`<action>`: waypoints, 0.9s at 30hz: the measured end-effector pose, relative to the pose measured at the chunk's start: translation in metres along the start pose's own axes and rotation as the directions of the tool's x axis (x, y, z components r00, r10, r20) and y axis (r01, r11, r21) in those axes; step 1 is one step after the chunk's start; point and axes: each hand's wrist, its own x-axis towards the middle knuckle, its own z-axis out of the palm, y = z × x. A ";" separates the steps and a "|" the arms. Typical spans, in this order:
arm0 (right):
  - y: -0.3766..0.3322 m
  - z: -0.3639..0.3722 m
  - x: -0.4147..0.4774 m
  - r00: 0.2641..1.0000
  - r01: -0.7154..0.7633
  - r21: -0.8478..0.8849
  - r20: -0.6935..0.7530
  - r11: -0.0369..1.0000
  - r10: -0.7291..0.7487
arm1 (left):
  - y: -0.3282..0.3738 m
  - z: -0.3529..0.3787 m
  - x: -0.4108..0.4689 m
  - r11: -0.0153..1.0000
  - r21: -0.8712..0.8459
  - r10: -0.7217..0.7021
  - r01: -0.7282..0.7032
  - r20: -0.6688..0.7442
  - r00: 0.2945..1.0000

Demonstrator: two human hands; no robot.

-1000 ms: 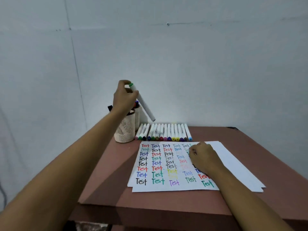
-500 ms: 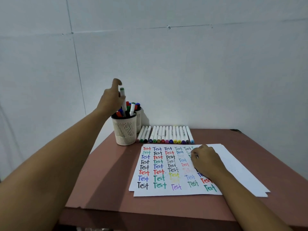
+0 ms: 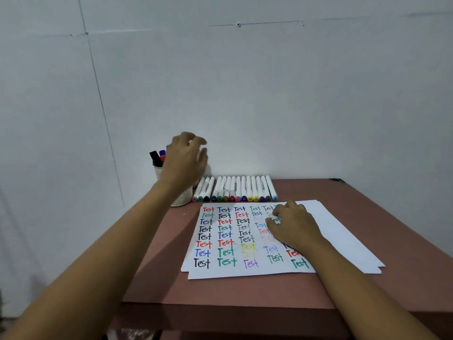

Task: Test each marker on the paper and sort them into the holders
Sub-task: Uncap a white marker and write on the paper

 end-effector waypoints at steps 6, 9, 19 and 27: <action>-0.005 -0.001 -0.001 1.000 -0.011 -0.014 0.010 1.000 0.011 | 0.056 0.045 -0.056 0.971 -0.197 -0.017 0.134 0.504 0.864; -0.003 -0.006 0.000 0.999 0.003 -0.029 0.048 1.000 -0.001 | 0.063 0.057 -0.070 0.963 -0.183 -0.018 0.196 0.686 0.728; 0.005 -0.018 0.060 0.979 -0.189 0.182 -0.043 0.965 0.200 | 0.054 0.066 -0.074 0.961 -0.215 0.036 0.174 0.721 0.692; 0.009 0.004 0.083 0.954 -0.298 0.128 0.066 0.946 0.292 | 0.060 0.066 -0.074 0.960 -0.218 0.038 0.177 0.726 0.687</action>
